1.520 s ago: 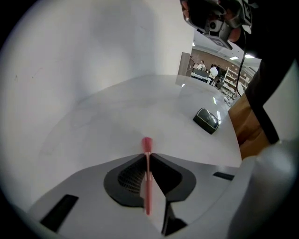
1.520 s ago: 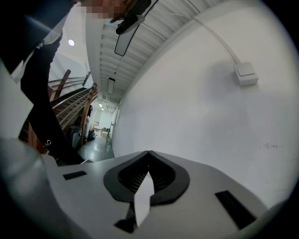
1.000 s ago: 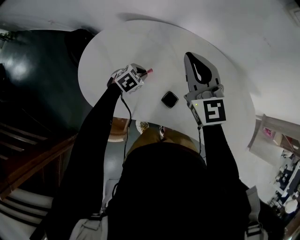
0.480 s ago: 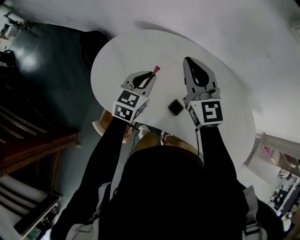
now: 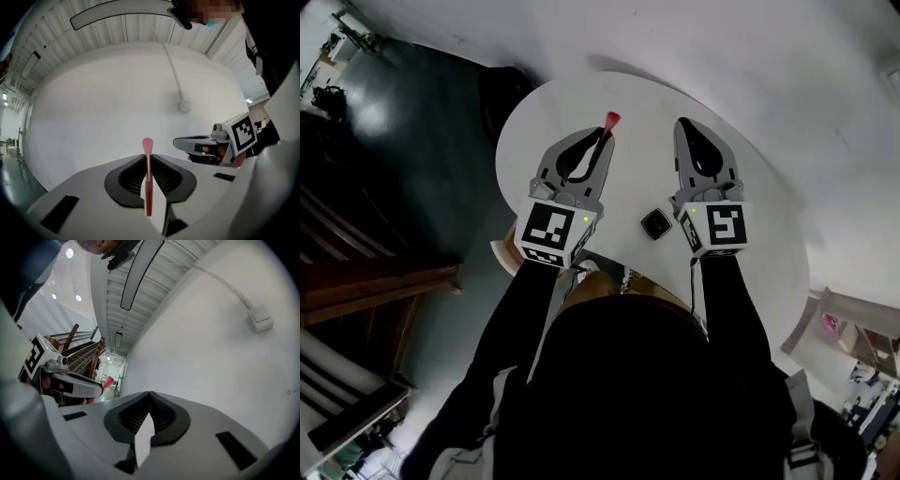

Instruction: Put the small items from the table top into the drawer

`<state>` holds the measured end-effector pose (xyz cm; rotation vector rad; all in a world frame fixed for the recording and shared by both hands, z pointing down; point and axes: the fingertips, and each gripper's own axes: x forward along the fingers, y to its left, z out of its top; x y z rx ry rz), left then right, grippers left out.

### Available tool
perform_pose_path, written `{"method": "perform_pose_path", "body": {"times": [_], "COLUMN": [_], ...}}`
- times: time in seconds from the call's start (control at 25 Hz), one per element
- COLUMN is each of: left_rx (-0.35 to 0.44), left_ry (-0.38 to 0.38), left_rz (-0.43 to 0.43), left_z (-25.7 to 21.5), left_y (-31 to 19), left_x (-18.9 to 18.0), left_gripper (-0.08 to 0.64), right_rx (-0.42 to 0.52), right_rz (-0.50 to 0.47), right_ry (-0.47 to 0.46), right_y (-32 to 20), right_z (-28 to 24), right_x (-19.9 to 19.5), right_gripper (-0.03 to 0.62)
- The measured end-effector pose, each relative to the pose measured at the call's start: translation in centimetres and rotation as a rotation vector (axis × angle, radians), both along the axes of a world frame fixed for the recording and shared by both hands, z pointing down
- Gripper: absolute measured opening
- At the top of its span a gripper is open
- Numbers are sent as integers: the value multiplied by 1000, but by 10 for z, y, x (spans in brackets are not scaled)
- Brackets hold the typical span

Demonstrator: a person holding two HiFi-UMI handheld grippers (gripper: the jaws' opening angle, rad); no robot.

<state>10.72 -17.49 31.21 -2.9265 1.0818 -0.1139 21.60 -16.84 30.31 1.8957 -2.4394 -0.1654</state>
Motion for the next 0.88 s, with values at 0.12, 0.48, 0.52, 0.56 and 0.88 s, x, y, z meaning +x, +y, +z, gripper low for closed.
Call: {"method": "perform_pose_path", "body": {"times": [0.12, 0.48, 0.52, 0.56, 0.88], "left_rx": [24, 46, 44, 41, 40], "left_ry": [-8, -23, -24, -25, -62], "left_rz": [-20, -194, -225, -255, -499], "left_z": [-7, -18, -21, -24, -23], "left_y": [1, 4, 5, 6, 33], "left_x": [-5, -71, -83, -96, -190], "left_gripper": [53, 54, 54, 54, 53], "right_rx": [7, 12, 8, 5, 4], "right_rz": [-19, -212, -239, -265, -512], "right_ry": [-6, -2, -5, -8, -18], "right_y": [-2, -17, -19, -21, -20], "right_z": [-1, -7, -8, -9, 0], "right_x": [-4, -76, -88, -100, -204], "right_gripper": [26, 26, 26, 26, 26]}}
